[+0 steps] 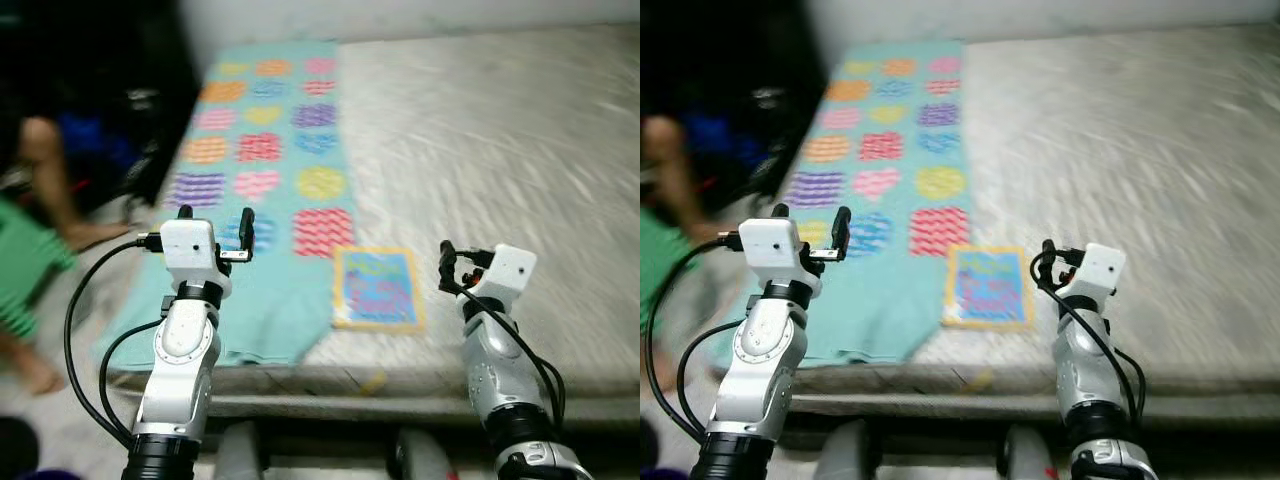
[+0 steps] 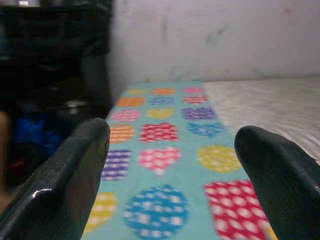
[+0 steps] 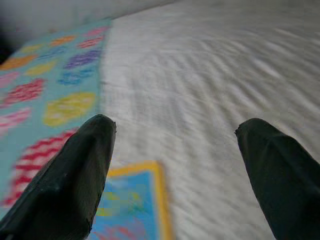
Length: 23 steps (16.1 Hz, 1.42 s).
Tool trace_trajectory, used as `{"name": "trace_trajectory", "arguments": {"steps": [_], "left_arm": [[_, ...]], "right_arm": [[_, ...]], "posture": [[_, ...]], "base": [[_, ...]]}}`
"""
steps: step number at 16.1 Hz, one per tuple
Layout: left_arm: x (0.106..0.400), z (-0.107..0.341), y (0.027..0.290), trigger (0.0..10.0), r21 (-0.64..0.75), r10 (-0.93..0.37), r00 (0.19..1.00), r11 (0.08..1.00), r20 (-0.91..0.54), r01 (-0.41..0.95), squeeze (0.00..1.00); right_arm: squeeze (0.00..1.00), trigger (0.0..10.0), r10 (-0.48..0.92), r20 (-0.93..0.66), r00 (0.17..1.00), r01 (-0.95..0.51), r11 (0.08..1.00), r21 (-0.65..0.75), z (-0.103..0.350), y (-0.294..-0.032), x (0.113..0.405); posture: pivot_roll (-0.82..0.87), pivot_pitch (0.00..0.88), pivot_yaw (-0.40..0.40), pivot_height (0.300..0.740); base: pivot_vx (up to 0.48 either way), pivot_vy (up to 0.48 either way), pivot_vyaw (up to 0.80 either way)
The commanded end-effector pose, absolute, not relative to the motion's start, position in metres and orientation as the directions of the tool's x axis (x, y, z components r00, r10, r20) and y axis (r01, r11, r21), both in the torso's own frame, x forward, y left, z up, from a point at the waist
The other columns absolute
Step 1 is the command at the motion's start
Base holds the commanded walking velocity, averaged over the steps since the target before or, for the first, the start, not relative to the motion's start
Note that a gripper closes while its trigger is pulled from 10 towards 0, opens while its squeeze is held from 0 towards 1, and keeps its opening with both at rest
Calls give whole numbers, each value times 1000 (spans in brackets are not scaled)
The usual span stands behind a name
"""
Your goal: Clean up the room
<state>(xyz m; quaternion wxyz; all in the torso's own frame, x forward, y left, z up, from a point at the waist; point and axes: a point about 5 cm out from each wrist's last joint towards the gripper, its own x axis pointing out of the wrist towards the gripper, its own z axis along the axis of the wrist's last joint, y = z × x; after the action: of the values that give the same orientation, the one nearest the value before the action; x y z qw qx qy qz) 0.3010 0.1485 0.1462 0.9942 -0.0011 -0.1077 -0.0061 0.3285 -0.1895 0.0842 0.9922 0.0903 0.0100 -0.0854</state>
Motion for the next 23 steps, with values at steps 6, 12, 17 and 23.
{"name": "trace_trajectory", "arguments": {"steps": [6, 12, 17, 23], "left_arm": [[304, 151, 152, 10000, 5, -15, 974, 1000, 225, 14, 0], [305, 151, 150, 10000, -1, -29, 975, 1000, 222, 30, 0], [305, 151, 150, 10000, -1, -29, 975, 1000, 222, 30, 0], [305, 151, 150, 10000, -1, -29, 975, 1000, 222, 30, 0]], "right_arm": [[0, 10000, 35, 390, 920, 24, 989, -145, 198, -152, 351], [0, 10000, 14, 387, 922, 50, 986, -156, 197, -154, 351], [0, 10000, 14, 387, 922, 50, 986, -156, 197, -154, 351], [0, 10000, 14, 387, 922, 50, 986, -156, 197, -154, 351]], "posture": [[-46, 0, 84, 740], [-47, 0, 87, 740], [-47, 0, 87, 740], [-47, 0, 87, 740]], "base": [[0, 0, 0], [0, 0, 0], [0, 0, 0], [0, 0, 0]]}}
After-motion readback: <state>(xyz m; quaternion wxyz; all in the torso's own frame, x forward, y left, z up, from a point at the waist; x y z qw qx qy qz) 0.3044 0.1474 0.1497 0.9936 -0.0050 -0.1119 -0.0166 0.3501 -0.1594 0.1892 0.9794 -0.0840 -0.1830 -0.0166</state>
